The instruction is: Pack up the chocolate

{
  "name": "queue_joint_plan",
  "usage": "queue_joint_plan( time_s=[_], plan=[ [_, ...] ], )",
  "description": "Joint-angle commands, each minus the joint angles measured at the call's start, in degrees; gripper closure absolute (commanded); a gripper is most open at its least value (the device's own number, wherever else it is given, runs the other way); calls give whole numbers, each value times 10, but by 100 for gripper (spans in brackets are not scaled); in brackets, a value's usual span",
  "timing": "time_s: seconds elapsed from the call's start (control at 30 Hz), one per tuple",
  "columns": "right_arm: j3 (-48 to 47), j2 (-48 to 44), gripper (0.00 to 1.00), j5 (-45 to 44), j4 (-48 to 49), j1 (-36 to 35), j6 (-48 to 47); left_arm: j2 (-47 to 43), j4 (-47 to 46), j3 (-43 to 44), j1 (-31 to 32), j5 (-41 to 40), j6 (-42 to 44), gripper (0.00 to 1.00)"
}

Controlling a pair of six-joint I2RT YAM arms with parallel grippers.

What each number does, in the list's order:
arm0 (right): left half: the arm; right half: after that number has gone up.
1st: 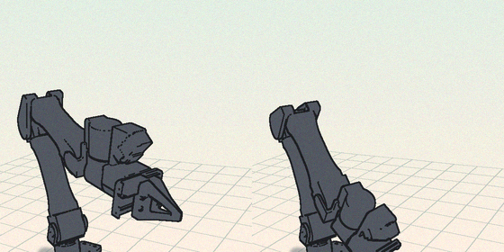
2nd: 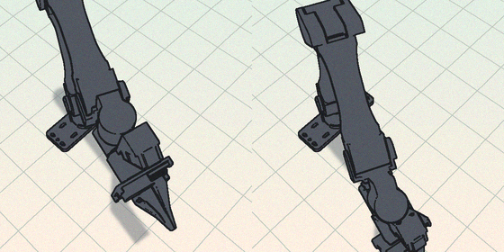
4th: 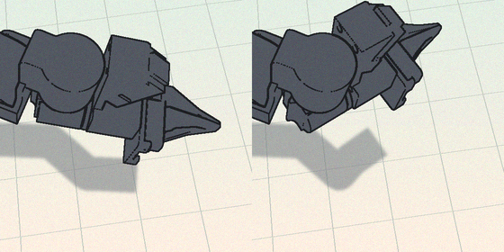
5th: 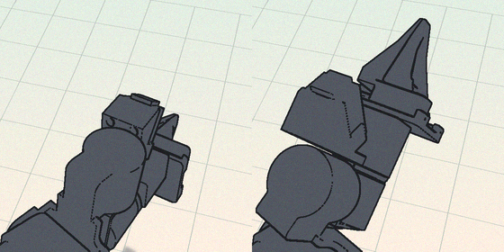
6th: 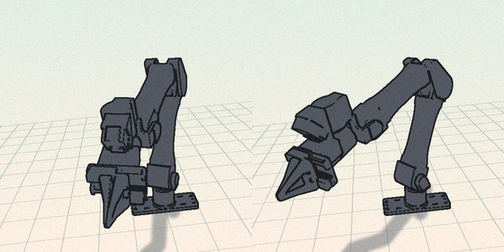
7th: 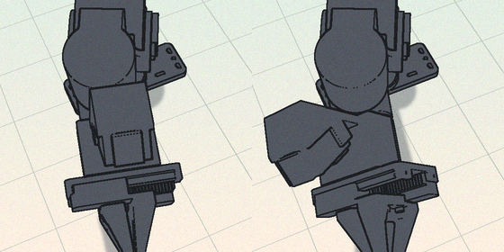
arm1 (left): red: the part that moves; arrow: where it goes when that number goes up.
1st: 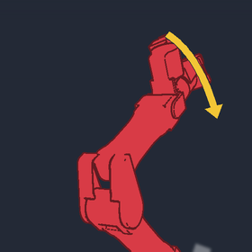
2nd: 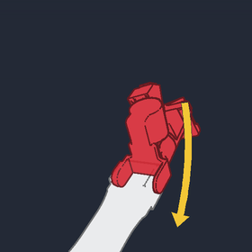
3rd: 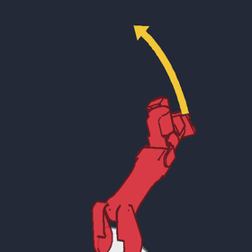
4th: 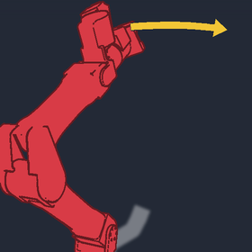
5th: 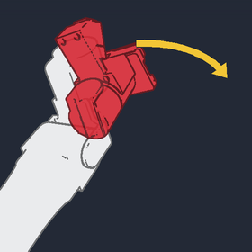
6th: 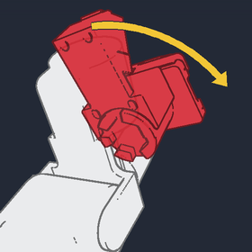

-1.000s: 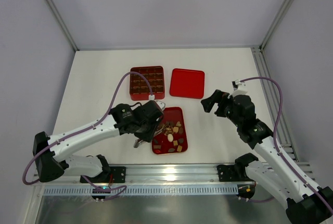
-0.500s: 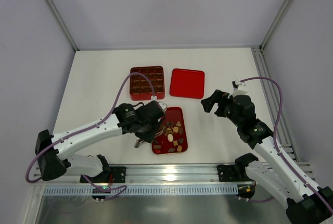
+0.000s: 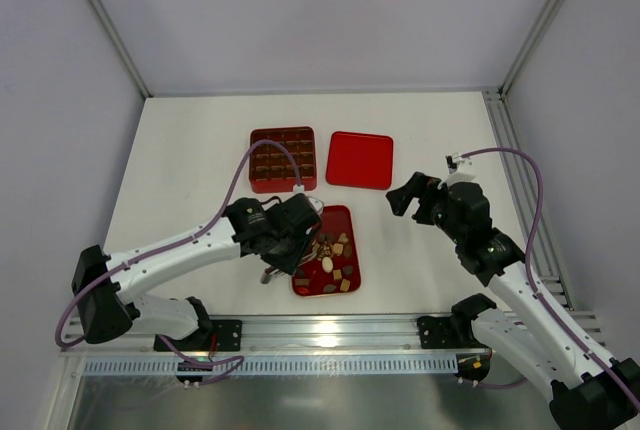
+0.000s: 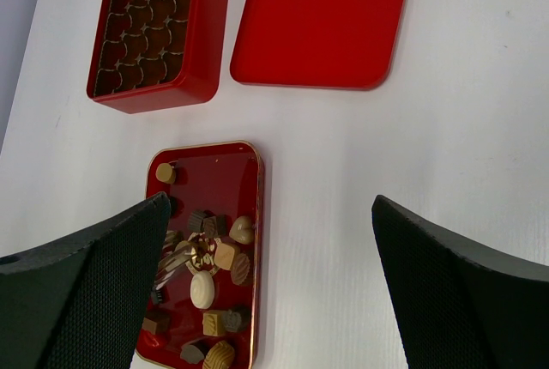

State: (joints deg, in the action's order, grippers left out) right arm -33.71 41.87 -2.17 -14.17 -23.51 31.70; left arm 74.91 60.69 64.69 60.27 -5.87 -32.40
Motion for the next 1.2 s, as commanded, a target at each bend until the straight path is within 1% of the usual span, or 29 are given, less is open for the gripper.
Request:
queue_joint_plan(
  time_s=[0.0, 0.27, 0.53, 0.6, 0.73, 1.17],
  plan=[
    [2, -6, 0, -4, 20, -1, -1, 8, -20, 4, 3, 4, 10, 63],
    [2, -8, 0, -5, 19, -1, -2, 14, -25, 9, 2, 5, 11, 63],
    [8, -6, 0, -4, 20, -2, 1, 4, -15, 11, 3, 3, 9, 67],
    [8, -6, 0, -2, 22, -1, 1, 1, -11, 14, 3, 0, 9, 71],
    [5, -6, 0, -2, 20, -1, 1, -4, 2, 28, 3, -4, 9, 73],
    [6, -9, 0, 0, 21, -2, 3, -28, 36, 62, 3, -27, 10, 76]
  ],
)
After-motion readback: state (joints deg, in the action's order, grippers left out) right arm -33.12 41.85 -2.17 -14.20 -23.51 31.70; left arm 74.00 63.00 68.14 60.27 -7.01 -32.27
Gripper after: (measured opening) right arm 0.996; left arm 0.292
